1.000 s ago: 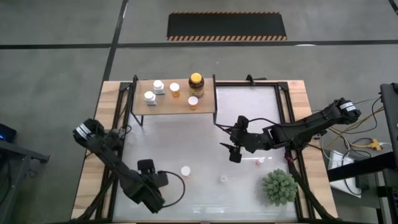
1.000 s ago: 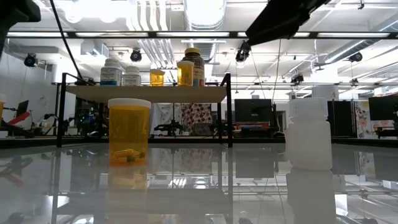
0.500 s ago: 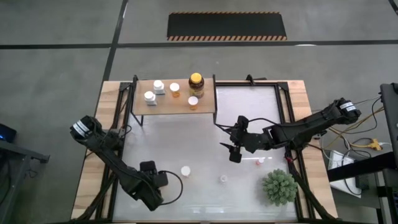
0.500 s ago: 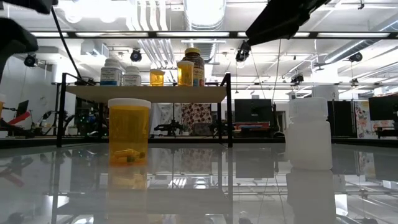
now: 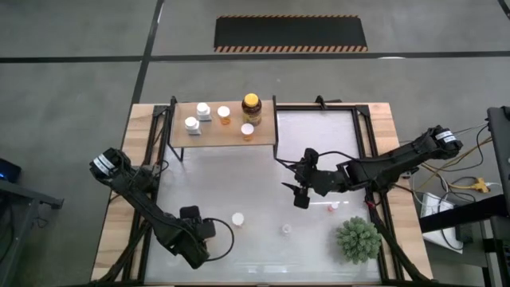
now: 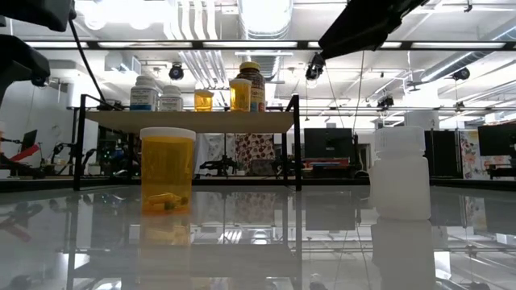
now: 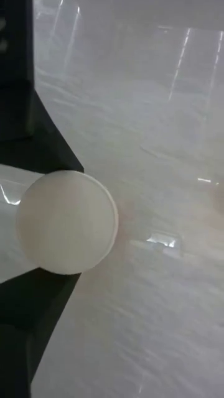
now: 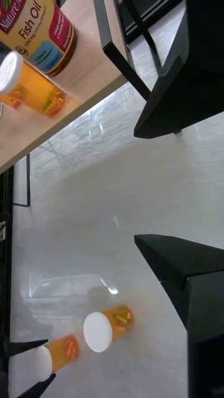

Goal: Pick and place medicine bottles onto shelf by color
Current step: Put the orange pill bottle on the shelf

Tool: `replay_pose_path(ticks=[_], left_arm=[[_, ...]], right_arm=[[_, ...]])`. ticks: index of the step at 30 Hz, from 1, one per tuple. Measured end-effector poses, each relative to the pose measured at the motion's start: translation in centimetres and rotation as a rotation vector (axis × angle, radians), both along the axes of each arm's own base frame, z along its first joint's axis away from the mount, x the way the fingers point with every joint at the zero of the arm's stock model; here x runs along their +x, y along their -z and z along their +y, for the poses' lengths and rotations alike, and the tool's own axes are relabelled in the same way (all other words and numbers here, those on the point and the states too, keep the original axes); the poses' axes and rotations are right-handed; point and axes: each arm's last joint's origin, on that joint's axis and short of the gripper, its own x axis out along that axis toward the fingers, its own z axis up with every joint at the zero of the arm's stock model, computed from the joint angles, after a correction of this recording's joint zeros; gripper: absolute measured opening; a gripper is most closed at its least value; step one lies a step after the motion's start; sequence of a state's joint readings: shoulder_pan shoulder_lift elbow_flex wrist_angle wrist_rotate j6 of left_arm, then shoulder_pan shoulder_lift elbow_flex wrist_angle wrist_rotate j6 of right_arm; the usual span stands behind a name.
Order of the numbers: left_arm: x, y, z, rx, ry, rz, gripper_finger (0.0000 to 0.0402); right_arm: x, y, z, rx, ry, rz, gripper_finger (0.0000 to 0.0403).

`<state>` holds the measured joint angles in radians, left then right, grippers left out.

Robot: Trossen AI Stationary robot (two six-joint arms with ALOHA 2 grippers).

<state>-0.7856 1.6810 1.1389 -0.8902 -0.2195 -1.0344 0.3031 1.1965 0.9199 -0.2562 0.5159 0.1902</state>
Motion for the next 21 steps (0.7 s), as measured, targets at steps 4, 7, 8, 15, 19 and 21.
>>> replay_pose_path(ticks=[4, 7, 8, 15, 19, 21], left_arm=[[0.1, -0.2, -0.1, -0.005, 0.0, -0.004, 0.0181], [0.5, -0.8, 0.0, -0.015, -0.01, -0.015, 0.0181], [0.8, -1.1, 0.1, -0.018, -0.016, -0.019, 0.0184], [3.7, -5.8, 2.9, -0.035, 0.073, -0.102, 0.0192], [4.7, -9.3, 7.1, 0.006, 0.102, -0.127, 0.0192], [4.8, -10.9, 9.7, 0.031, 0.098, -0.134, 0.0192]], right_arm=[[0.0, 0.0, 0.0, 0.0, 0.0, 0.0, 0.0254], [0.0, 0.0, 0.0, 0.0, 0.0, 0.0, 0.0254], [0.0, 0.0, 0.0, -0.001, 0.0, 0.0, 0.0255], [0.0, 0.0, 0.0, -0.005, -0.002, 0.002, 0.0251], [0.0, 0.0, 0.0, -0.006, -0.003, 0.003, 0.0252], [0.0, 0.0, 0.0, -0.006, -0.003, 0.003, 0.0254]])
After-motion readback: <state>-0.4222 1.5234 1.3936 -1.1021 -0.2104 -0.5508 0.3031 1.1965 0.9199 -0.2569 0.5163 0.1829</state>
